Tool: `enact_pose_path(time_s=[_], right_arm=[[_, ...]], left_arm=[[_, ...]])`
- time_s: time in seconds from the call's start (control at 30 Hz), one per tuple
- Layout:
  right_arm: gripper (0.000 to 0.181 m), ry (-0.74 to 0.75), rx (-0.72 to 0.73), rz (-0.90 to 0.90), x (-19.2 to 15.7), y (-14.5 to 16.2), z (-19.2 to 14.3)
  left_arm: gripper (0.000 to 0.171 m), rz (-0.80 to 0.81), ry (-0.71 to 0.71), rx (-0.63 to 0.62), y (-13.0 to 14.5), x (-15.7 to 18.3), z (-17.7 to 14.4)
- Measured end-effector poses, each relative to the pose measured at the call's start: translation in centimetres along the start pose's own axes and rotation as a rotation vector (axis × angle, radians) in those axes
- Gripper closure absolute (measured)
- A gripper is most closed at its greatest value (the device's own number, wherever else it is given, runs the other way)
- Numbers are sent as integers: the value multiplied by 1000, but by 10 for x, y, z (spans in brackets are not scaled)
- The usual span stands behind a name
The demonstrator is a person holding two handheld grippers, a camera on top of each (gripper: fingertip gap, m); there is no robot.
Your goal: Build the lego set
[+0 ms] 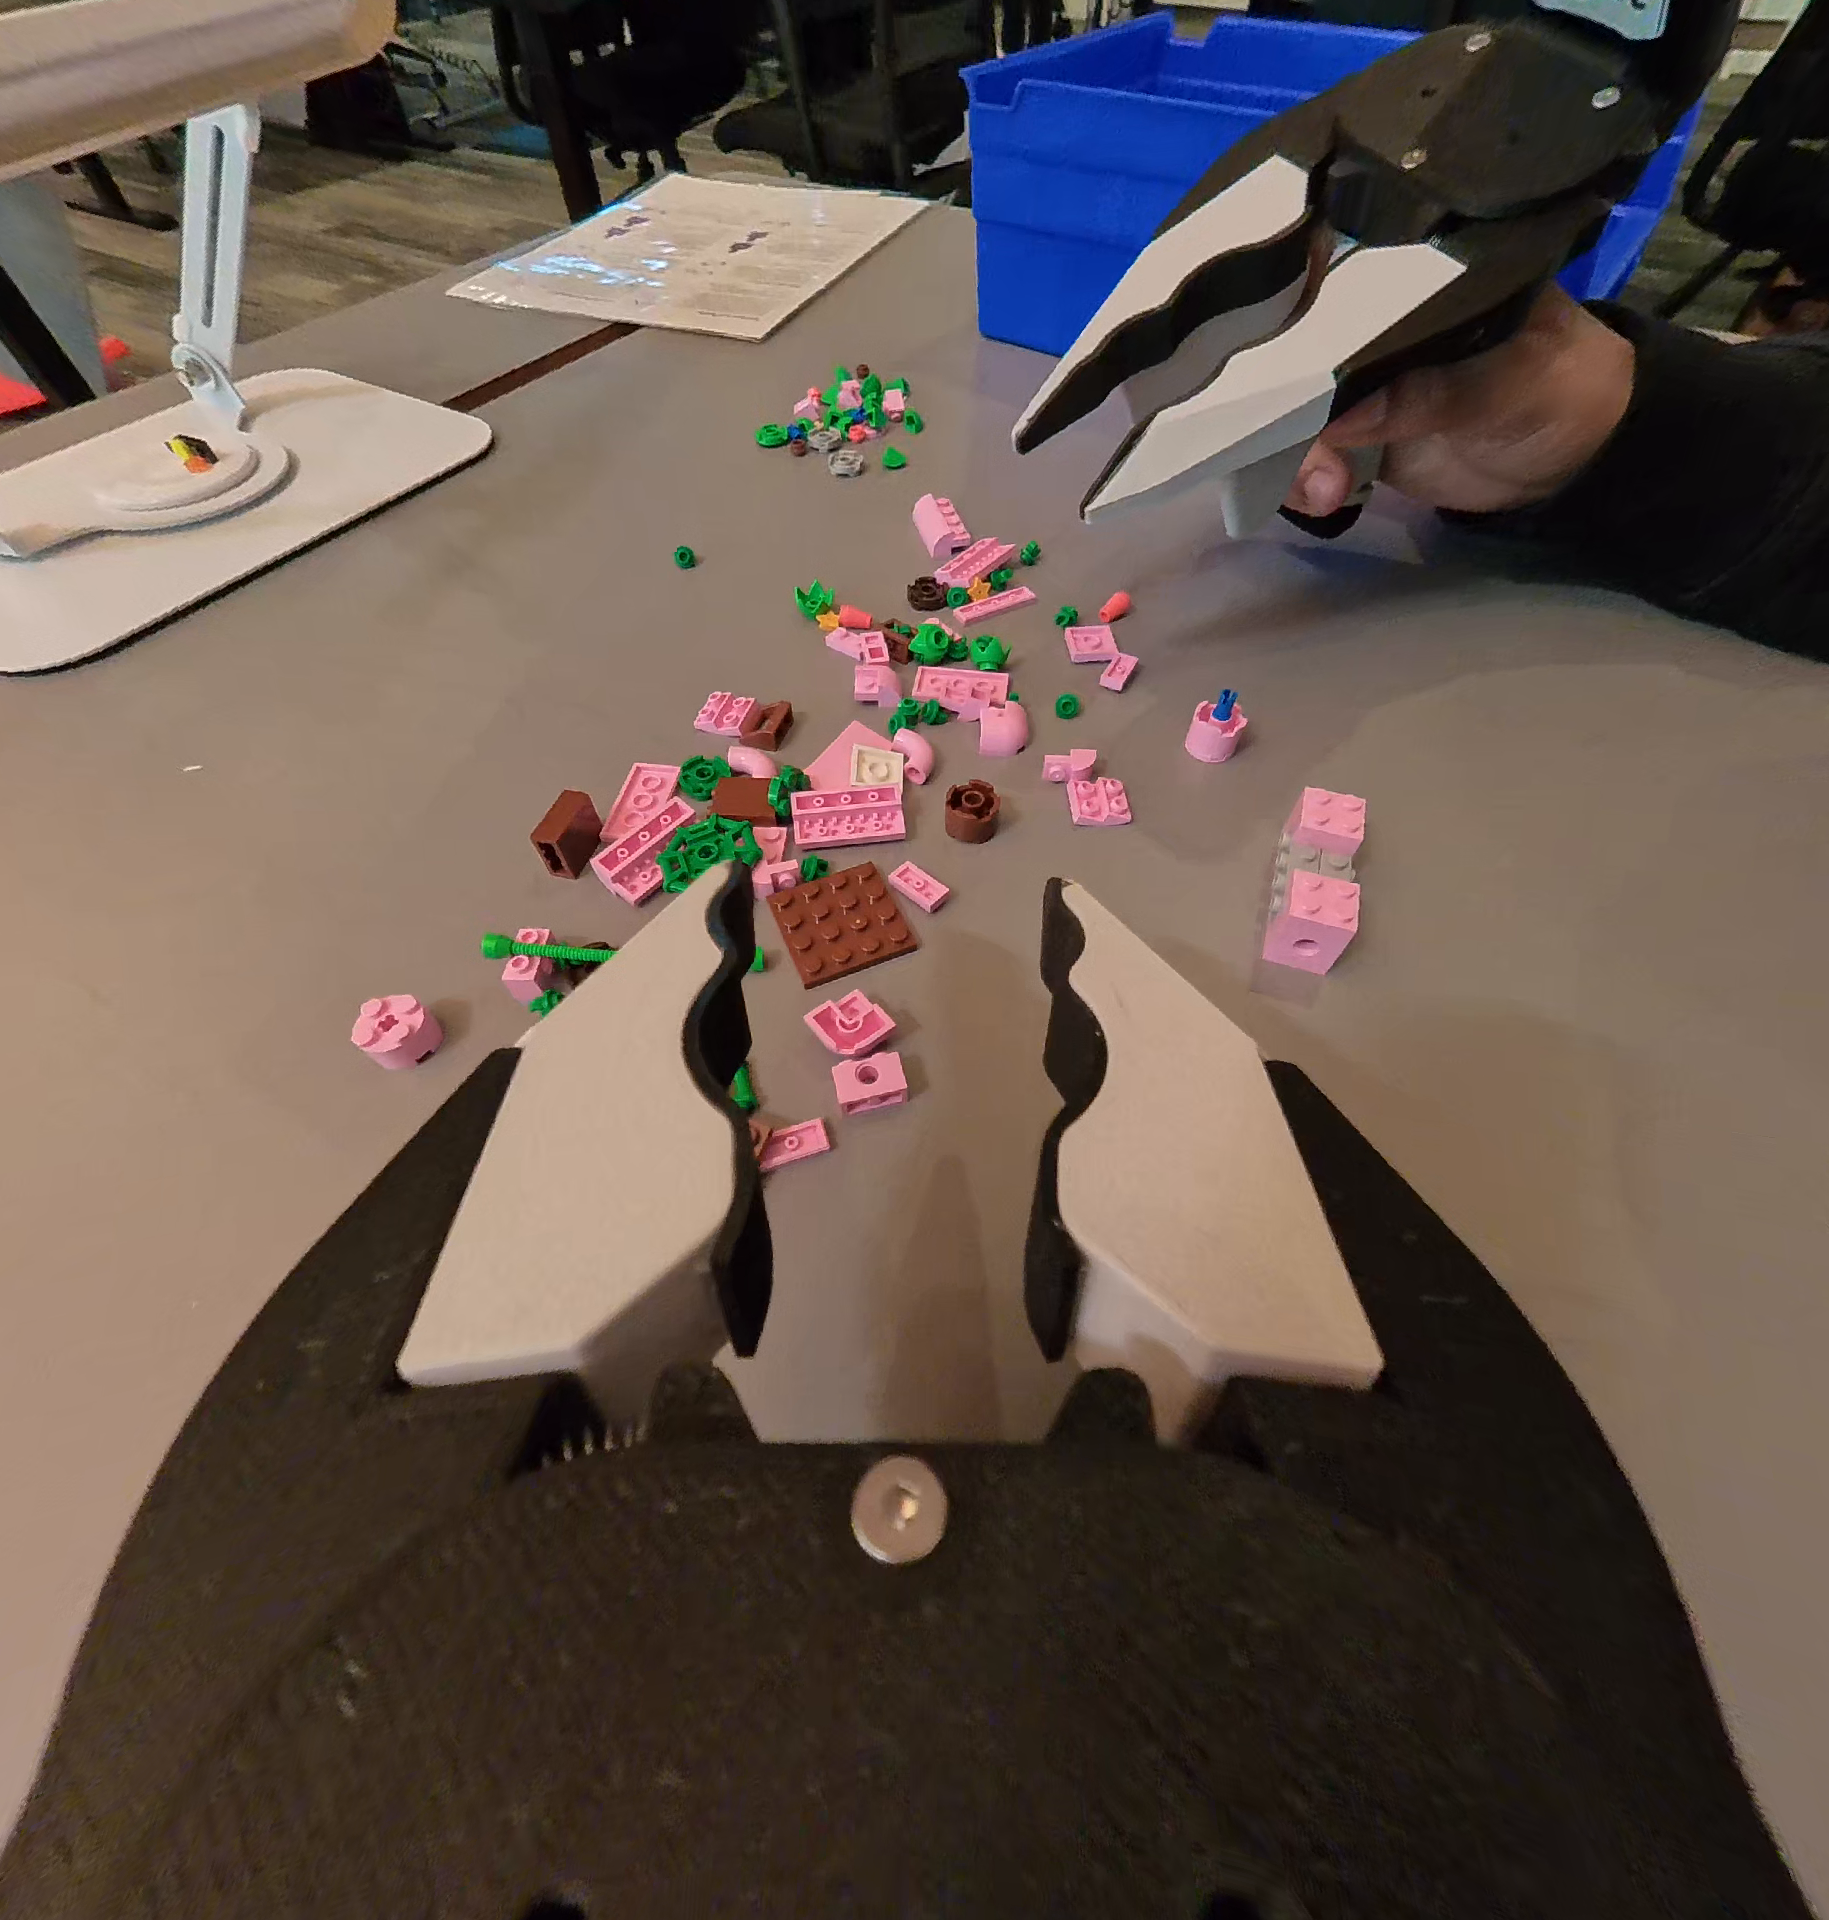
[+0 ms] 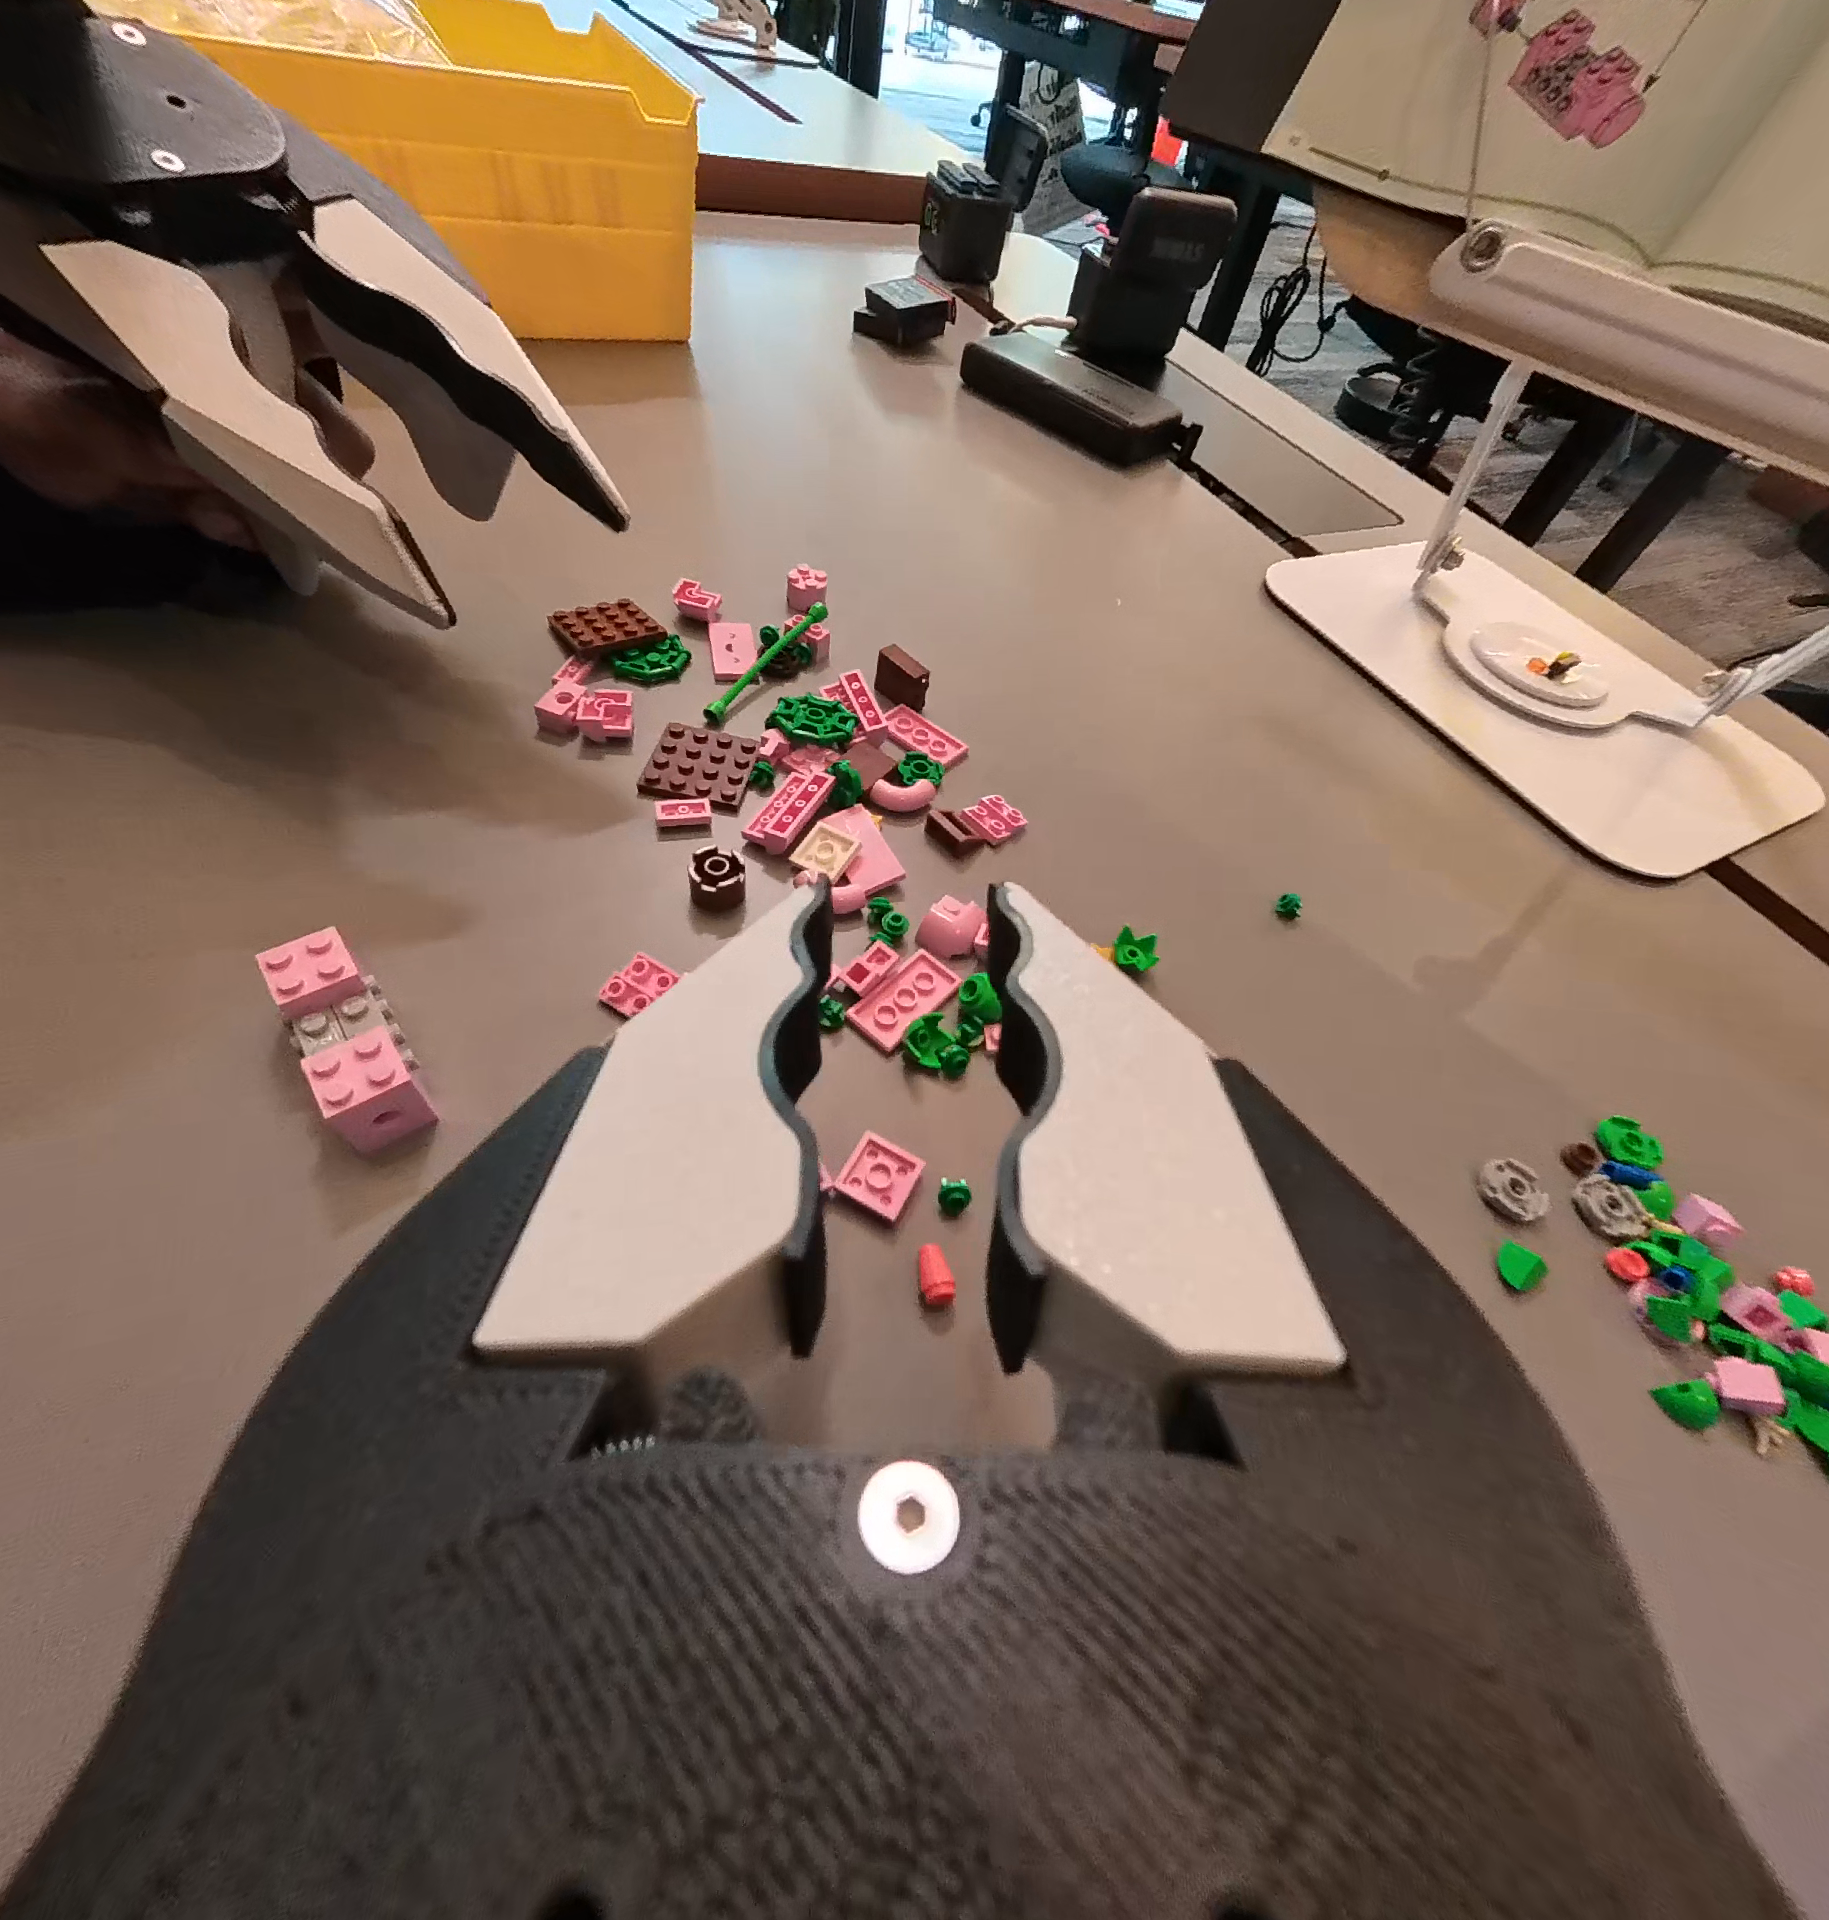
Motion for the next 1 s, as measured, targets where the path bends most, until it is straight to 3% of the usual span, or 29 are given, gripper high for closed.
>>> enact_pose_path(time_s=[1.0], right_arm=[[154, 3, 1, 58, 9, 7, 5]], left_arm=[[116, 29, -35, -42, 2, 2, 5]])
Point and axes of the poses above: each gripper's, where its closed fingertips meet, z out along the fingers, y out of its underside, x = y × z across the jaws, the point moved 4 cm from there along -z, back along the fingers, and after that the axes turned 14 degrees about -x, right-handed, at the moved point
